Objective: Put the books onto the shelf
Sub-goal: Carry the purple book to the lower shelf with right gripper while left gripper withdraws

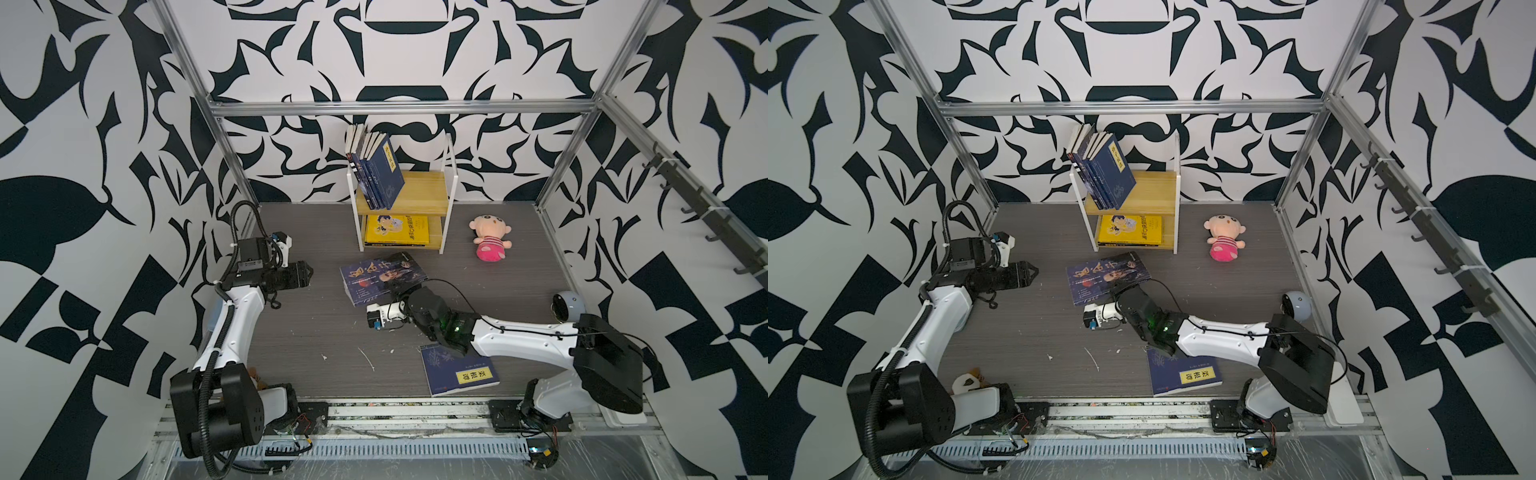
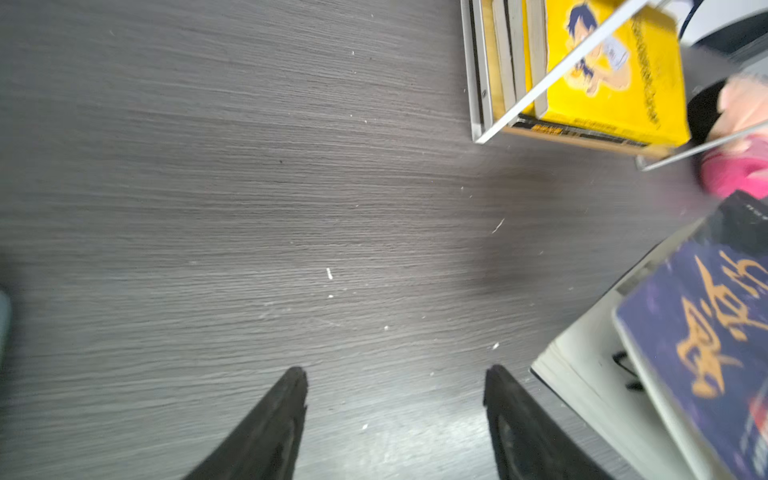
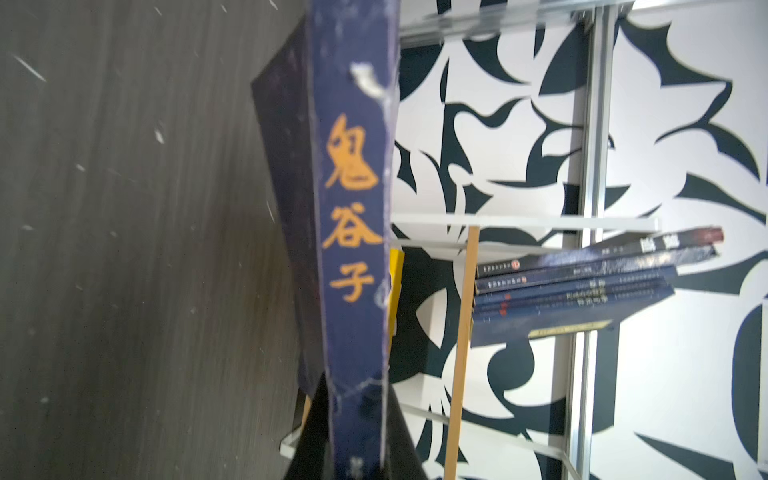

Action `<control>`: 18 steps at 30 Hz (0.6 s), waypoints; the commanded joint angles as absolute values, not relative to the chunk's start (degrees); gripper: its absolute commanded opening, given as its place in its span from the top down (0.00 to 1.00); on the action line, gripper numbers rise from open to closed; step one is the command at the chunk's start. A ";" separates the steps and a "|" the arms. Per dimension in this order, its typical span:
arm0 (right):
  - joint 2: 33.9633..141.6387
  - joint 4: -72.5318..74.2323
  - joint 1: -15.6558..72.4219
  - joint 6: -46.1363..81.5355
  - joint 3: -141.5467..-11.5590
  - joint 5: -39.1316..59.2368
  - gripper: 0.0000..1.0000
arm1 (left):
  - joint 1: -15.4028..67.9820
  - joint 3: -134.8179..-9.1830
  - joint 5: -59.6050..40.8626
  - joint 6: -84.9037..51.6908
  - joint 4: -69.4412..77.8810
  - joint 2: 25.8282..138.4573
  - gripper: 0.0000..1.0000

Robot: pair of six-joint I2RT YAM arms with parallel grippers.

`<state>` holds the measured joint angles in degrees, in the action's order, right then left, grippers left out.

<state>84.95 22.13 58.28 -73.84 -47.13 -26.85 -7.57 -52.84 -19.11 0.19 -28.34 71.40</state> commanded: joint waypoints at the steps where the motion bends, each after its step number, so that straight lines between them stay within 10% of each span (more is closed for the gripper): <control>1: 83.53 23.44 54.93 -70.97 -52.82 -30.42 1.00 | -8.19 -52.51 -22.79 -1.55 -26.20 70.49 0.26; 18: 97.90 37.16 45.77 -73.34 -64.51 -35.60 1.00 | -8.88 -52.45 -24.41 -1.49 -25.83 70.14 0.21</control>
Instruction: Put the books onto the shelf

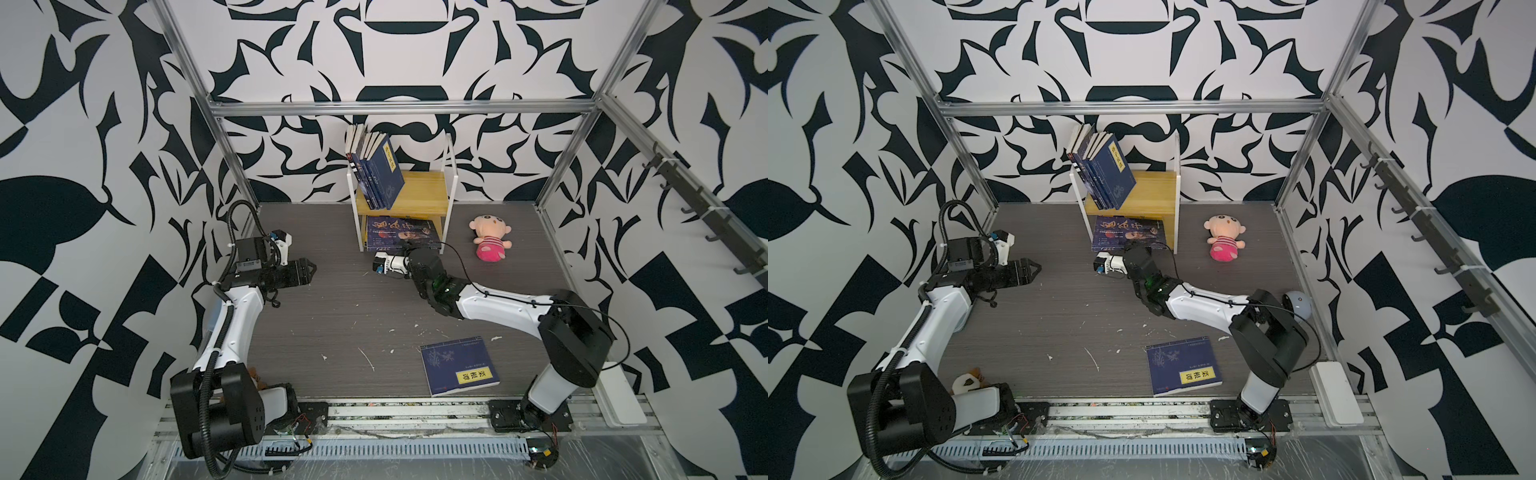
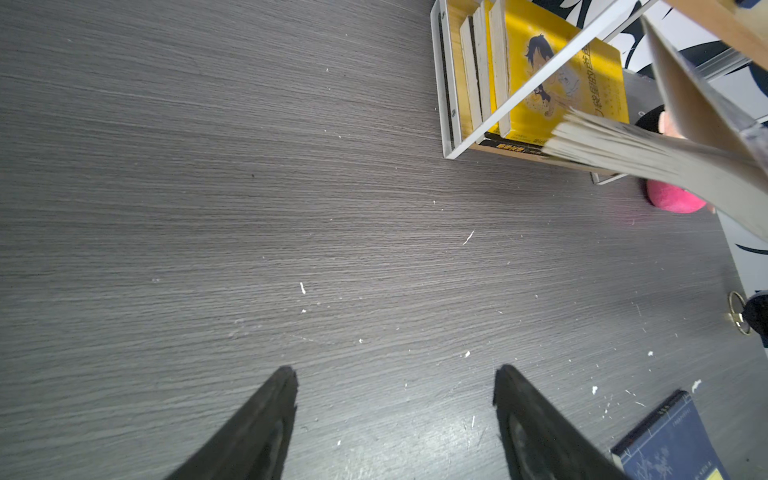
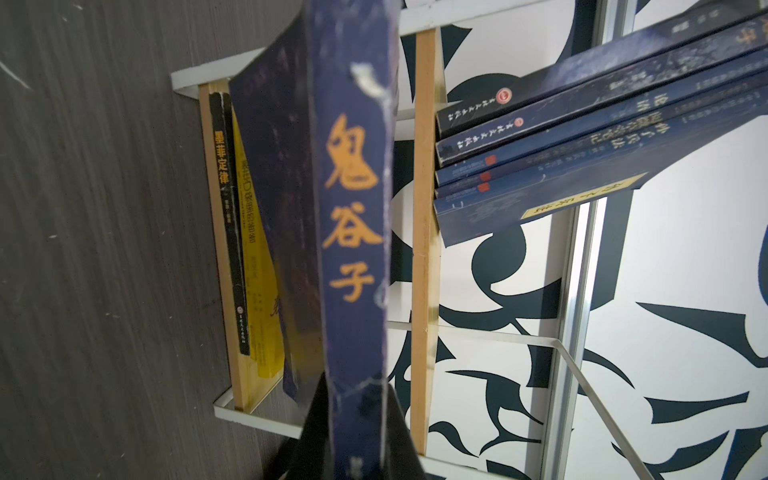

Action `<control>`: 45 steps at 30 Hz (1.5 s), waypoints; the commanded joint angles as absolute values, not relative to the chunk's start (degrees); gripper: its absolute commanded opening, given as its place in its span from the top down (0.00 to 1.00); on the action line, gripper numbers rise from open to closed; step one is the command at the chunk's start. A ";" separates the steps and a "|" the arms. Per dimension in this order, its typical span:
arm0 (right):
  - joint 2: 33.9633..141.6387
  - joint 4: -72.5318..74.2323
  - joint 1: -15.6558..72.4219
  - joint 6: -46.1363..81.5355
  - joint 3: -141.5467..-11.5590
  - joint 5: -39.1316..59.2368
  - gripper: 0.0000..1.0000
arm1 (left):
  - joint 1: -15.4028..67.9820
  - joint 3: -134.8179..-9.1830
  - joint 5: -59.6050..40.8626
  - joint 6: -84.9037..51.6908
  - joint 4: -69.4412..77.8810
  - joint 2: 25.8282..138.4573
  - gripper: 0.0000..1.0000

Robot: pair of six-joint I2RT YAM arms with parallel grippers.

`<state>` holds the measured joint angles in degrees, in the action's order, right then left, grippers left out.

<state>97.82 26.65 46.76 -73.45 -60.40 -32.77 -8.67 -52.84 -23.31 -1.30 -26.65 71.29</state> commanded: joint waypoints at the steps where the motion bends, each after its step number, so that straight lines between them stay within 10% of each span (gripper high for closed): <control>1: 98.57 38.15 45.50 -73.40 -64.95 -35.98 1.00 | -8.88 -52.47 -24.29 -1.48 -25.92 70.14 0.21; 18: 108.11 43.89 43.68 -70.70 -69.13 -35.71 1.00 | -8.97 -52.30 -24.06 -1.18 -25.42 70.58 0.20; 45: 119.21 5.94 37.64 -61.96 -87.97 -19.45 0.96 | -8.88 -52.22 -24.63 -1.46 -25.04 70.15 0.19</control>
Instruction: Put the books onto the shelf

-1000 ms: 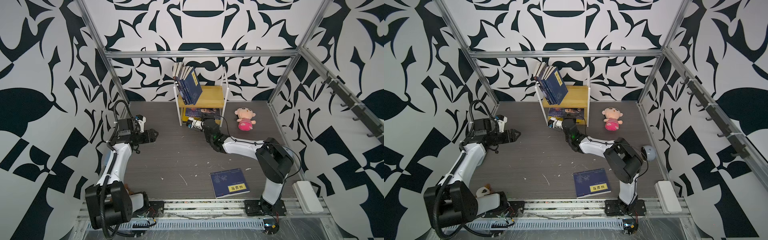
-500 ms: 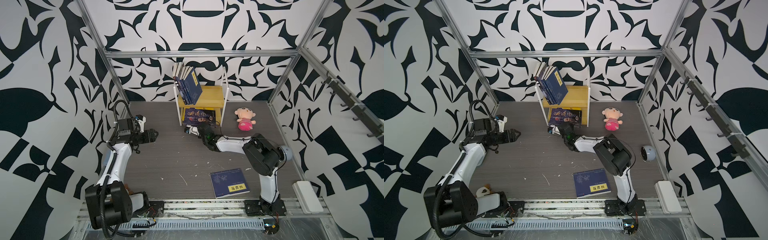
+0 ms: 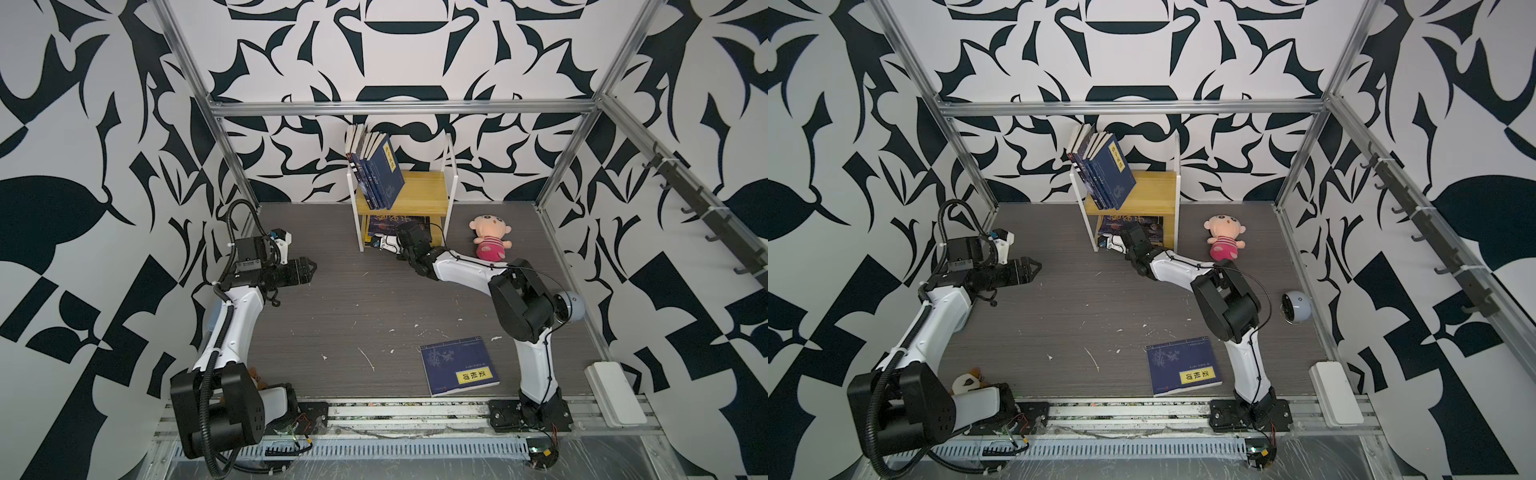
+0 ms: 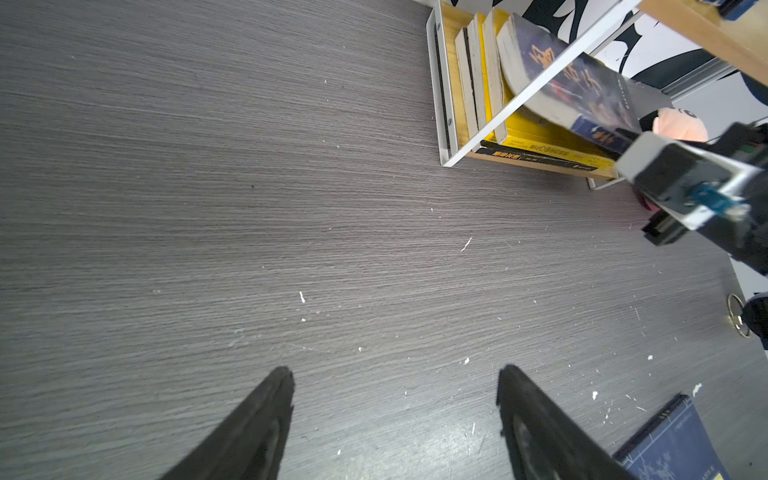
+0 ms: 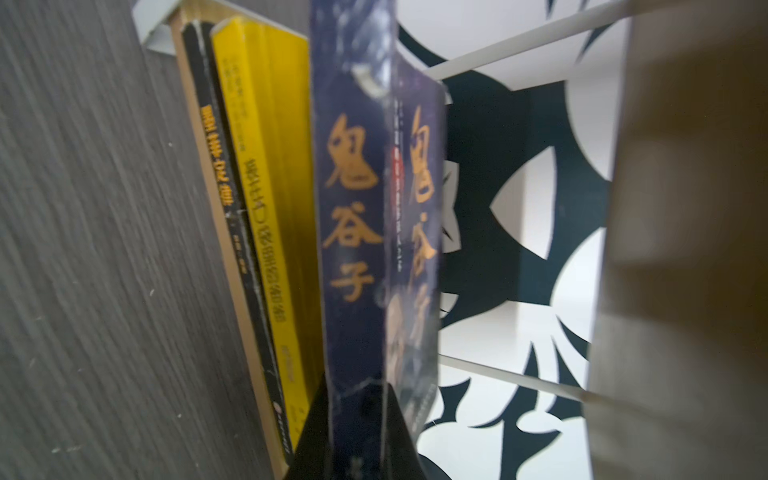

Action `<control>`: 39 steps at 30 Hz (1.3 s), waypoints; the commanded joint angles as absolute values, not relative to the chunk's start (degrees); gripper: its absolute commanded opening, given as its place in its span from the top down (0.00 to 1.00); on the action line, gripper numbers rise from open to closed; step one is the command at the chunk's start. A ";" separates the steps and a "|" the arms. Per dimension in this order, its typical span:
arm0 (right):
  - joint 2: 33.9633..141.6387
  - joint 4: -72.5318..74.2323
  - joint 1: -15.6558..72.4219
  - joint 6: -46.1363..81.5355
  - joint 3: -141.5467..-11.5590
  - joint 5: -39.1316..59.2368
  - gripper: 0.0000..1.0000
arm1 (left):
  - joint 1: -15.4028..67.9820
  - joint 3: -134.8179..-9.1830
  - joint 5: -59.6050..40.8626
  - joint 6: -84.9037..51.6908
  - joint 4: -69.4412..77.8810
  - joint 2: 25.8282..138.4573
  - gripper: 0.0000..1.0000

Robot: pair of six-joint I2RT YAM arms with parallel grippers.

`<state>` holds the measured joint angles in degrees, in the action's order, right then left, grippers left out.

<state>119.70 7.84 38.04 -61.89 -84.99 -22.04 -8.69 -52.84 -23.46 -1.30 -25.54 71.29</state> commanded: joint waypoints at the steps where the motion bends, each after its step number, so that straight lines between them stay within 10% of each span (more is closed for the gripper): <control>1: 119.52 5.66 37.54 -62.09 -88.43 -19.15 0.96 | -8.80 -52.21 -24.73 -1.49 -25.04 70.18 0.19; 8: 120.75 2.80 36.47 -63.75 -90.21 -15.15 0.92 | -8.62 -52.14 -24.78 -1.41 -24.86 70.31 0.19; 19: 117.92 -17.58 35.42 -63.18 -97.17 -4.36 0.52 | -8.45 -52.21 -24.47 -1.41 -24.92 70.31 0.19; 39: 118.81 -23.41 30.33 -63.82 -99.49 -3.55 0.52 | -8.47 -52.29 -24.43 -1.53 -25.05 70.32 0.19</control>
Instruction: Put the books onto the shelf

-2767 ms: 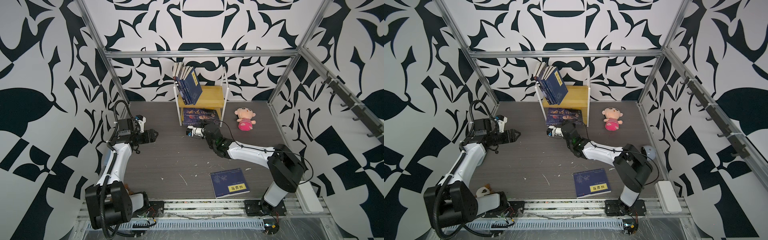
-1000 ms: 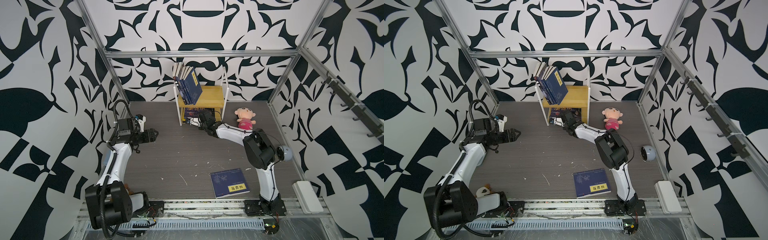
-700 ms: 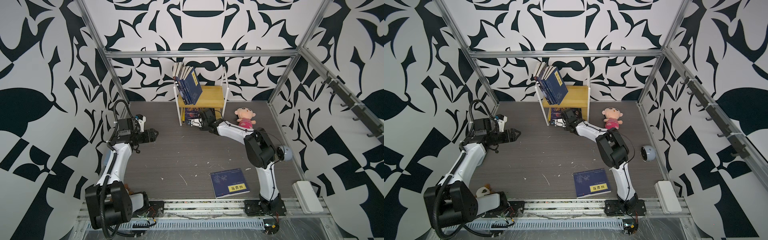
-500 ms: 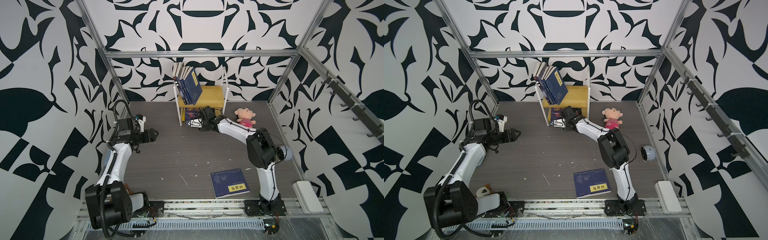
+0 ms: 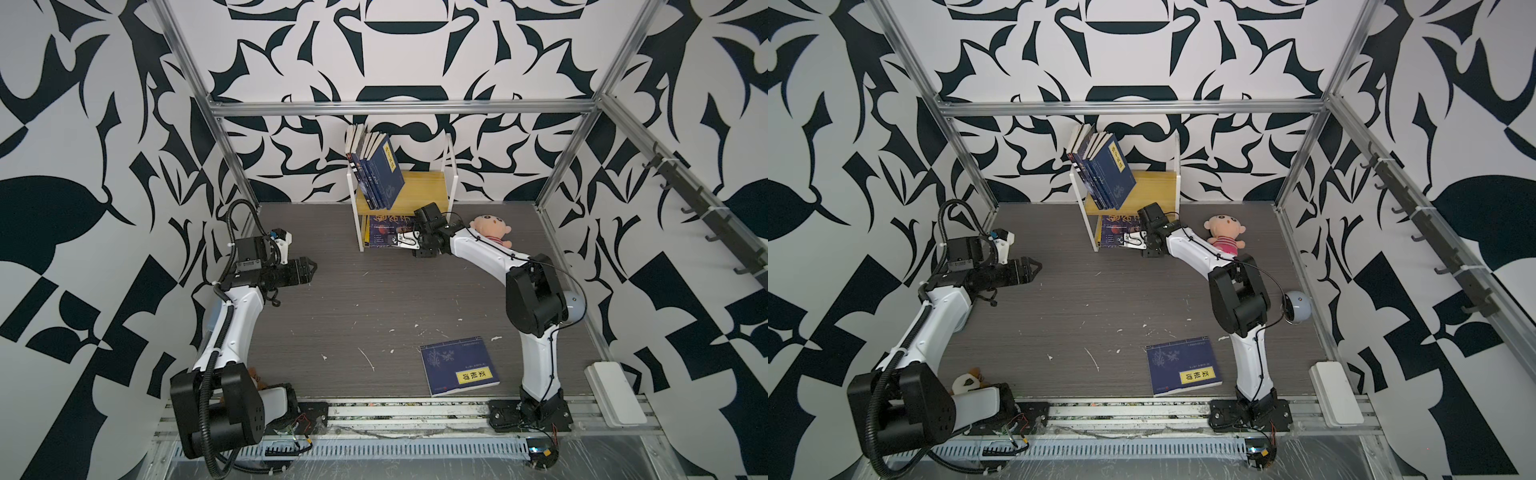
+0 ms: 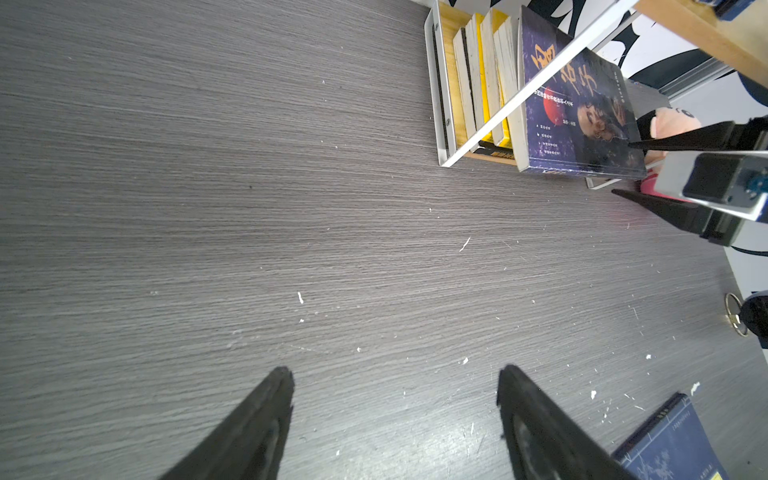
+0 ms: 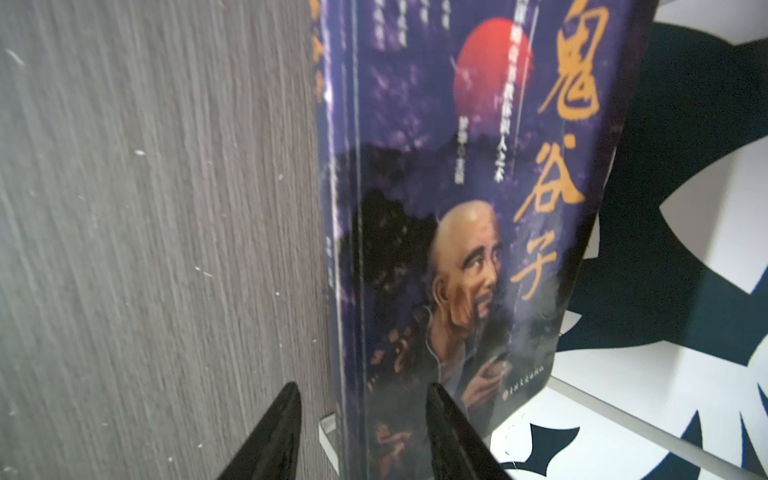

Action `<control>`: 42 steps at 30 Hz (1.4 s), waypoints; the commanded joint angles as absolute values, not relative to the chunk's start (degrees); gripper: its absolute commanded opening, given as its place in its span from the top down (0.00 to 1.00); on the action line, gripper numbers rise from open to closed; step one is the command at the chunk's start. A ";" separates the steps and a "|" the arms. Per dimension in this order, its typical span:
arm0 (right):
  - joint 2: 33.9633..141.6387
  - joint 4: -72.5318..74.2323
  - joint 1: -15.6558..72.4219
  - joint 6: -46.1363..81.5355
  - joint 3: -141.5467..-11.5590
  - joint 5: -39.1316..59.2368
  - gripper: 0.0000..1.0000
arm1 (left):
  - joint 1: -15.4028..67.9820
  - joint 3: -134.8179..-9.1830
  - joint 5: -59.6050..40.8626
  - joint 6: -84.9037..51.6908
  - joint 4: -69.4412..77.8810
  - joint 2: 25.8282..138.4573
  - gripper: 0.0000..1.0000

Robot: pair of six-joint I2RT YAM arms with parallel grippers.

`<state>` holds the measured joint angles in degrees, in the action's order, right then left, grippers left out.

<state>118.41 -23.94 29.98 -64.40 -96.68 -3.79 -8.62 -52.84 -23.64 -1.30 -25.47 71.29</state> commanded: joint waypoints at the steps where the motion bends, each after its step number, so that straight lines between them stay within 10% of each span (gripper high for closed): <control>1: 119.36 -23.42 30.36 -63.82 -100.01 -3.75 0.53 | -8.51 -52.30 -24.43 -1.58 -25.03 70.31 0.19; 14: 124.58 -24.51 30.32 -61.46 -107.57 -3.18 0.72 | -8.52 -52.20 -24.16 -1.55 -25.04 70.19 0.19; 42: 128.65 -21.83 31.88 -60.38 -112.31 -3.08 0.61 | -8.49 -52.03 -24.04 -1.67 -24.90 70.05 0.19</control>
<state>128.97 -24.01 31.53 -61.82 -109.58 -3.20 -8.62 -52.84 -23.59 -1.50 -25.47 71.29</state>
